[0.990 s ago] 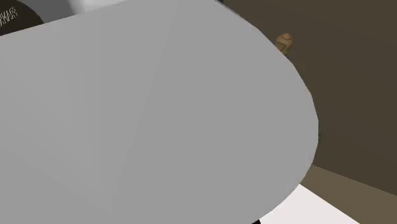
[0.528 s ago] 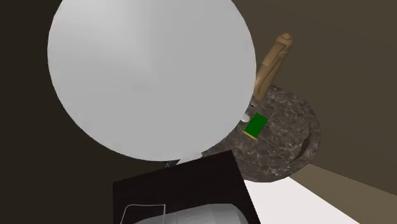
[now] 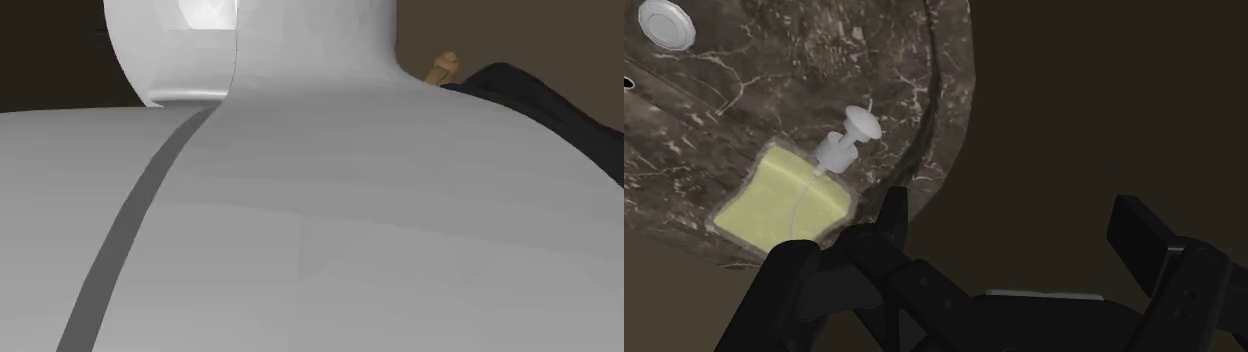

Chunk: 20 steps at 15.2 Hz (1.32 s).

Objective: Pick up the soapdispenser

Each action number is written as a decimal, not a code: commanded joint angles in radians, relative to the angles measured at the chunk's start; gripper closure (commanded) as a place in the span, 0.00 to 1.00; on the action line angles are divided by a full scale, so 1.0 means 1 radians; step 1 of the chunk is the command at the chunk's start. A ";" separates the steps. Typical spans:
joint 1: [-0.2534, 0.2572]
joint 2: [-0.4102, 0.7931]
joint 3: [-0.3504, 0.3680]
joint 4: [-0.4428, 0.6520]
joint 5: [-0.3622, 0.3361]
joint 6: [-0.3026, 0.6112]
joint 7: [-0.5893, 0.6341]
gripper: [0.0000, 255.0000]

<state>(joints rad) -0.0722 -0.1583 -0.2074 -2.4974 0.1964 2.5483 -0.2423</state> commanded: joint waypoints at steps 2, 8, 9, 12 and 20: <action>0.002 0.112 -0.030 0.032 0.086 0.078 -0.067 0.00; -0.038 0.349 -0.023 0.143 0.332 0.187 -0.247 0.00; -0.053 0.388 -0.013 0.166 0.372 0.199 -0.277 0.00; -0.109 0.503 0.026 0.243 0.479 0.231 -0.354 0.00; -0.251 0.773 0.124 0.455 0.642 0.292 -0.473 0.00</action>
<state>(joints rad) -0.3106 0.5820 -0.0948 -2.0691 0.8242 2.8323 -0.7055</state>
